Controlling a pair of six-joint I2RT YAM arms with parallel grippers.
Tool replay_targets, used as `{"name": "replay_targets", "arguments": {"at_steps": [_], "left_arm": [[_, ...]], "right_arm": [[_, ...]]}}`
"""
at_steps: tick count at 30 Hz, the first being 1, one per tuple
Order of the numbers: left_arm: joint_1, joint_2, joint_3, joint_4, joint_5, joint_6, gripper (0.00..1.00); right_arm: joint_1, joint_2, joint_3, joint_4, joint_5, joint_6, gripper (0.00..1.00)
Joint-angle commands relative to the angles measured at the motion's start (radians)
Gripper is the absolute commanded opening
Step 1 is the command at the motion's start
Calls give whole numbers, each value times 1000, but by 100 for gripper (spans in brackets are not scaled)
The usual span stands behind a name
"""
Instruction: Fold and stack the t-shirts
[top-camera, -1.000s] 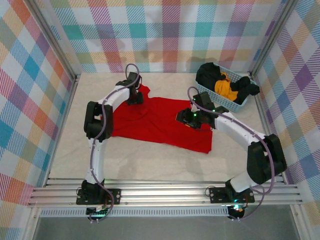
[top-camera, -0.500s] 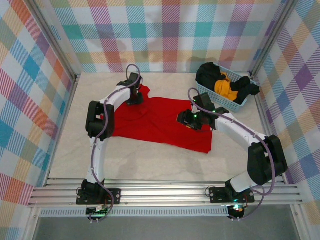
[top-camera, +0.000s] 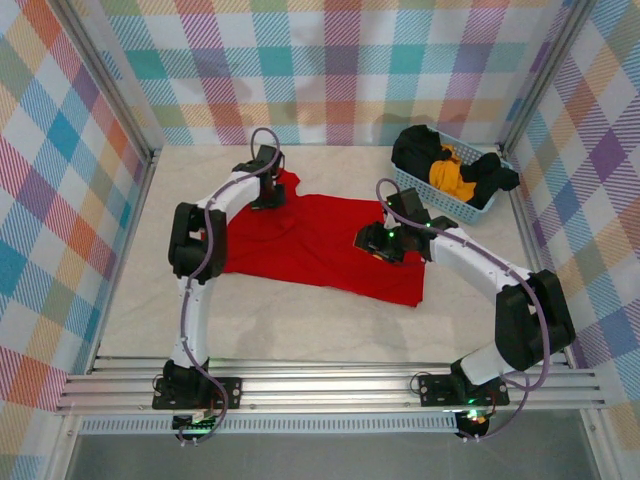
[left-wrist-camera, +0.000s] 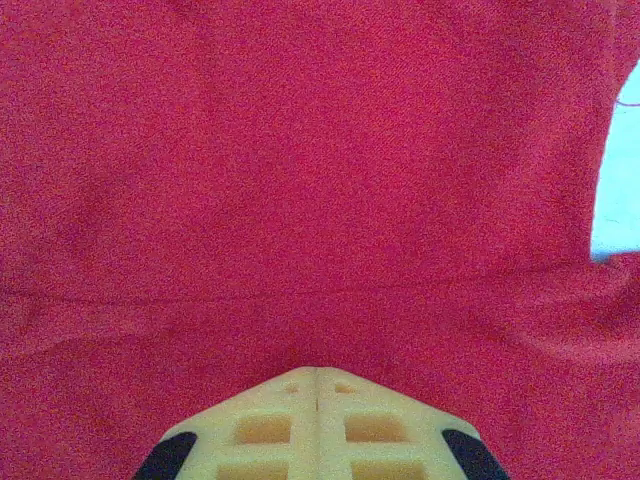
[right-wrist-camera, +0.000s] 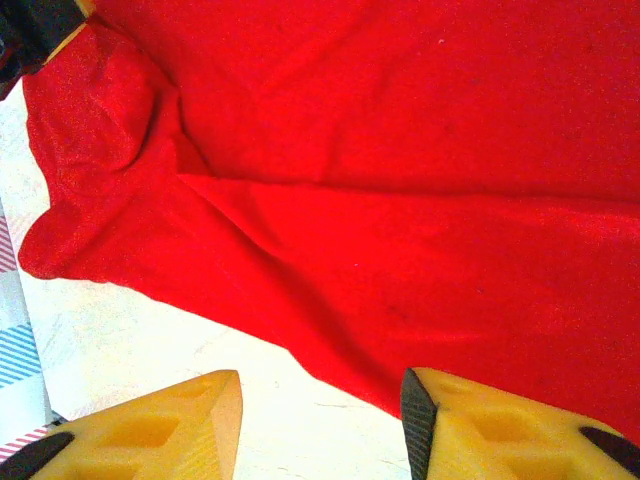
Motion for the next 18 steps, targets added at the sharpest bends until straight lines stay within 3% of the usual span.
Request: {"name": "replay_targets", "arguments": {"at_steps": [1, 6, 18], "left_arm": [[-8, -99, -19, -11, -55, -15, 0], [-5, -118, 33, -44, -113, -12, 0], [7, 12, 255, -179, -217, 7, 0]], "right_arm": [[5, -24, -9, 0, 5, 3, 47], [5, -18, 0, 0, 1, 5, 47], [-4, -9, 3, -9, -7, -3, 47]]}}
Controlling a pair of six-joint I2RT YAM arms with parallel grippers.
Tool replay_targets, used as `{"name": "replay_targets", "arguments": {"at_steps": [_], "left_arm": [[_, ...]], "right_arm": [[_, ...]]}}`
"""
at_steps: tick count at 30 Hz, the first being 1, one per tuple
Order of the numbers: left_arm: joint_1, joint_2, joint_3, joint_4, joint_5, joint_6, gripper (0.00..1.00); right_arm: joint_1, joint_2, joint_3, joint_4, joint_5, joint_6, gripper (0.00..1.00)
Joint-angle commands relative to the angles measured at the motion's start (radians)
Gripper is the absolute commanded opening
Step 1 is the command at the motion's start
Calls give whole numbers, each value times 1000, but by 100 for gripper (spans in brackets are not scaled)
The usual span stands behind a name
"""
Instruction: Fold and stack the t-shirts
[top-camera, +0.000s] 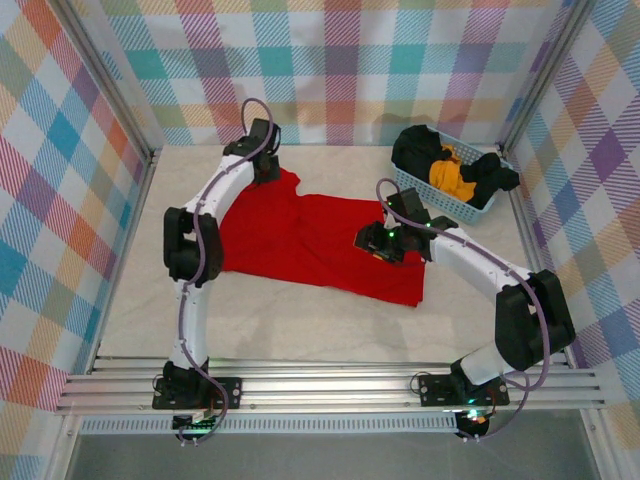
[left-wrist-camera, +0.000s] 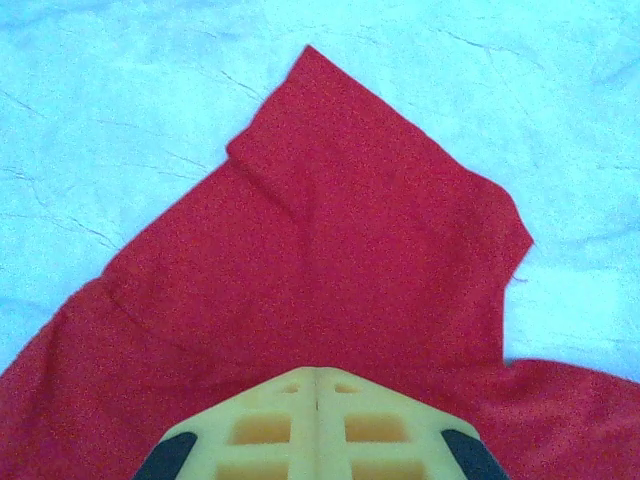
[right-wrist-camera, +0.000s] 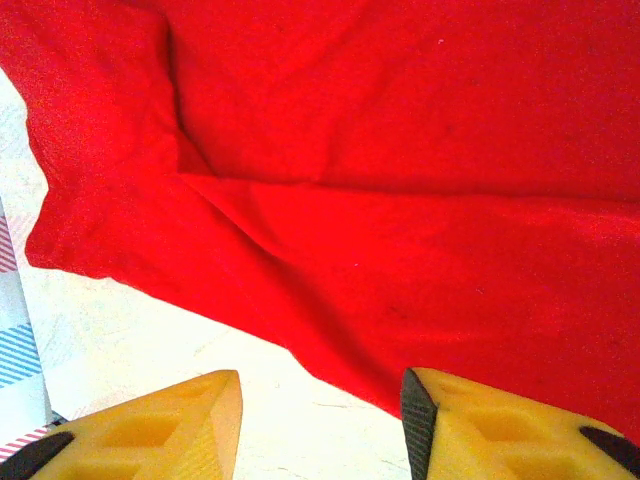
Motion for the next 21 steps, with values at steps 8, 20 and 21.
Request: {"name": "replay_targets", "arguments": {"at_steps": [8, 20, 21], "left_arm": [[17, 147, 141, -143, -50, 8, 1], [122, -47, -133, -225, 107, -299, 52], [136, -100, -232, -185, 135, -341, 50]], "right_arm": [[-10, 2, 11, -26, -5, 2, 47], [-93, 175, 216, -234, 202, 39, 45], [-92, 190, 225, -253, 204, 56, 44]]}}
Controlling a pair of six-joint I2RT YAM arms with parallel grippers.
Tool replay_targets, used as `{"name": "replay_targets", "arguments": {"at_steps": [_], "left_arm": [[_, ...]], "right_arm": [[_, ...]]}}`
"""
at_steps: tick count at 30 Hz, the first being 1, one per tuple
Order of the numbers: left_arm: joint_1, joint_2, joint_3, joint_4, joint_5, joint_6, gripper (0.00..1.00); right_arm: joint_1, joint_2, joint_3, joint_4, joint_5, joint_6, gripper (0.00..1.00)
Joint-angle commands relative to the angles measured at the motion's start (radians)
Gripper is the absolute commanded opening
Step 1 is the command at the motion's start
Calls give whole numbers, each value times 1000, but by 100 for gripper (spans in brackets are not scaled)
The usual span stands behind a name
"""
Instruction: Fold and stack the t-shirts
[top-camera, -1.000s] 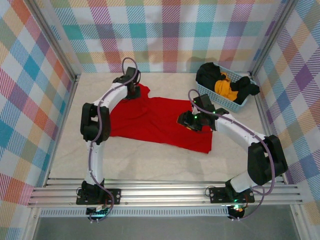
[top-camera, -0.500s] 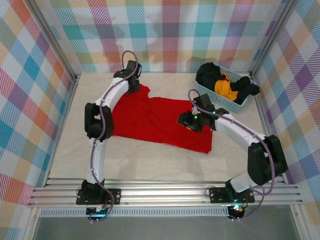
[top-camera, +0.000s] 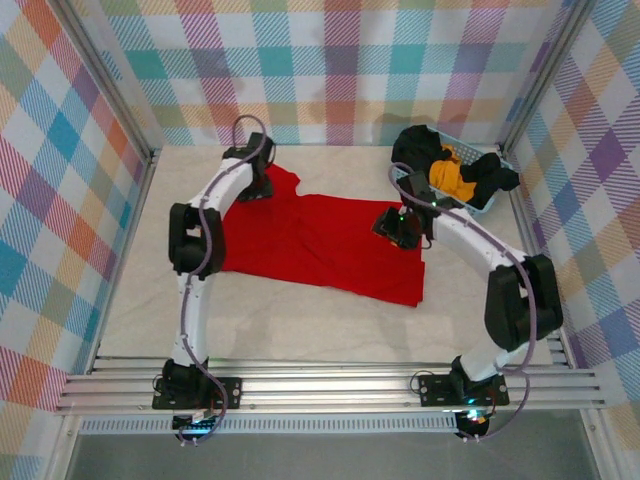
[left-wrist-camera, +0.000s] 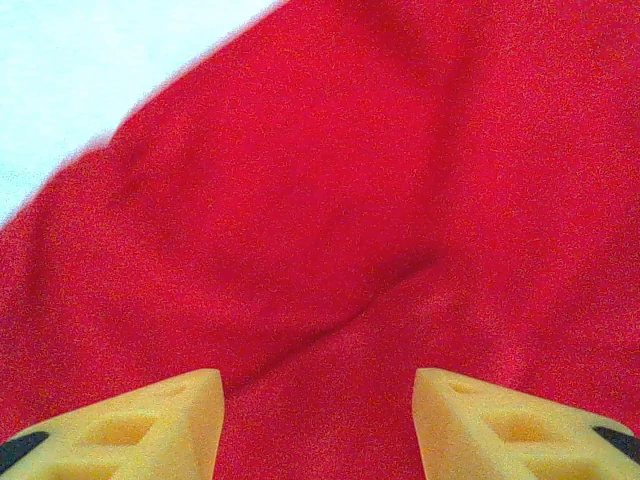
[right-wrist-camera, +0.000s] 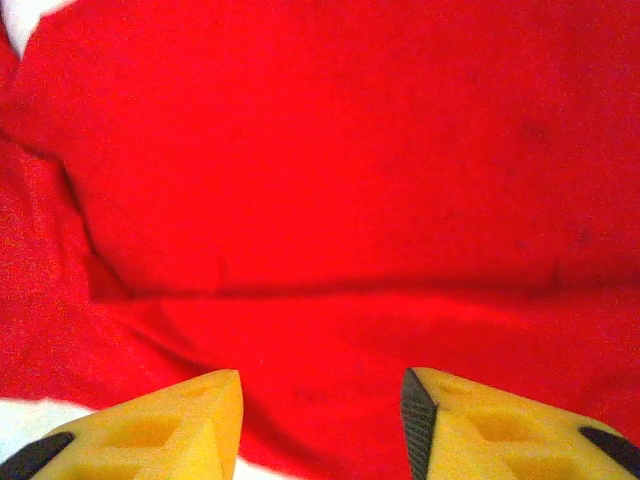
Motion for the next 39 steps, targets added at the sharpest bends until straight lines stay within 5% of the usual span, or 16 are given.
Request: {"name": "replay_targets", "arguments": {"at_steps": [1, 10, 19, 25, 29, 35, 39], "left_arm": [[80, -210, -261, 15, 128, -206, 48], [217, -392, -681, 120, 163, -335, 39], [433, -450, -917, 188, 205, -394, 39], [489, -548, -1016, 190, 178, -426, 39], [490, -608, -1042, 179, 177, -461, 38], [455, -725, -891, 85, 8, -468, 44], [345, -529, -601, 114, 32, -346, 50]], "right_arm": [[8, 64, 41, -107, 46, 50, 43], [0, 176, 43, -77, 21, 29, 44], [-23, 364, 178, -174, 20, -64, 44], [-22, 445, 261, -214, -59, -137, 44], [8, 429, 283, -187, -107, -225, 48], [8, 373, 408, -210, -113, -298, 54], [-21, 393, 513, -222, -5, -255, 55]]}}
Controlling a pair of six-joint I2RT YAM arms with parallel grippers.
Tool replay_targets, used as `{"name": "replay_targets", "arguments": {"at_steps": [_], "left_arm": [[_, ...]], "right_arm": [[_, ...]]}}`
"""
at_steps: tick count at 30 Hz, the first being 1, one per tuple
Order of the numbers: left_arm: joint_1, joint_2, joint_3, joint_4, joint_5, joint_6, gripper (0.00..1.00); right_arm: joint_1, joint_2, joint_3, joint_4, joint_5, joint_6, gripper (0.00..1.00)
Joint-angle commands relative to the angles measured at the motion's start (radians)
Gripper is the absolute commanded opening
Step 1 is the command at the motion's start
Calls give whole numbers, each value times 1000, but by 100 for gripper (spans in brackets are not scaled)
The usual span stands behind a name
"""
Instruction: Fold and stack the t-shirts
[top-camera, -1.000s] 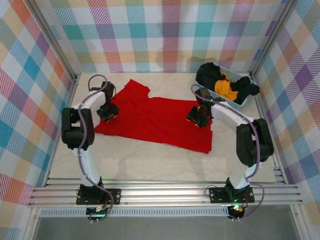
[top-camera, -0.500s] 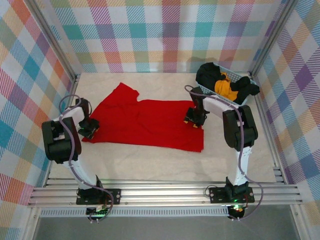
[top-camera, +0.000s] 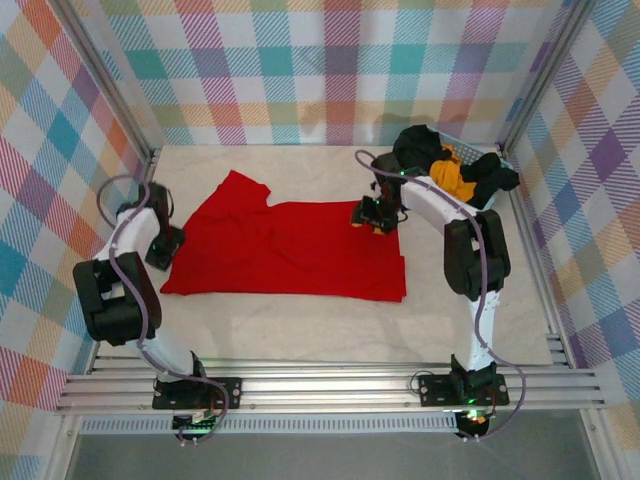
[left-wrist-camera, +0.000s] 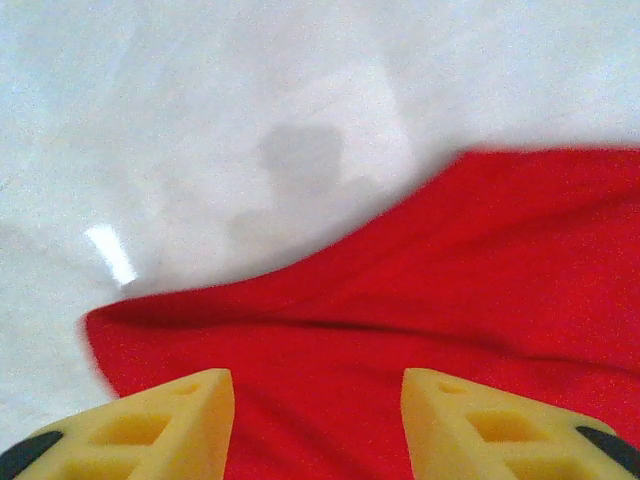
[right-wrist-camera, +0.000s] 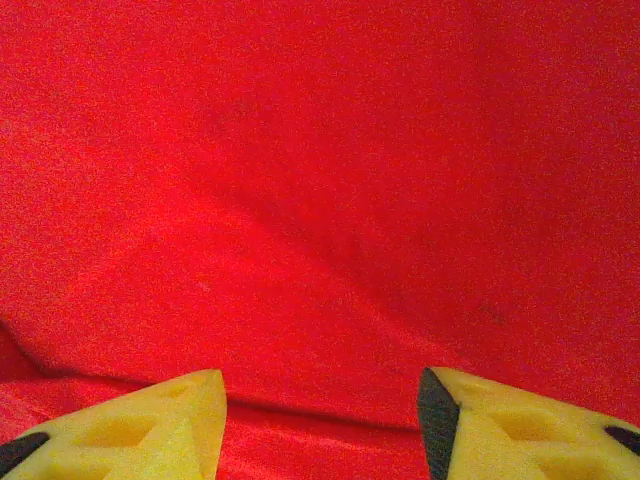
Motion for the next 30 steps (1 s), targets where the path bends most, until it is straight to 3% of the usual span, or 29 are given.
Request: {"name": "replay_targets", "arguments": {"at_steps": [1, 5, 8, 12, 17, 23, 30], "left_arm": [[-112, 203, 286, 30, 19, 143, 50], [-211, 518, 726, -37, 44, 328, 55], [-222, 662, 903, 25, 84, 390, 60], [-225, 789, 1013, 163, 142, 409, 63], [-225, 898, 1112, 241, 64, 424, 64], [-221, 992, 1237, 169, -58, 367, 65], [-243, 1117, 1396, 84, 58, 299, 64]], "right_arm": [[-33, 1, 96, -41, 118, 12, 55], [-44, 89, 176, -25, 207, 71, 54], [-40, 104, 168, 56, 263, 96, 54], [-42, 102, 155, 132, 319, 113, 54], [-42, 88, 145, 154, 282, 119, 54], [-43, 29, 24, 214, 217, 160, 54], [-41, -24, -74, 243, 178, 172, 54]]}}
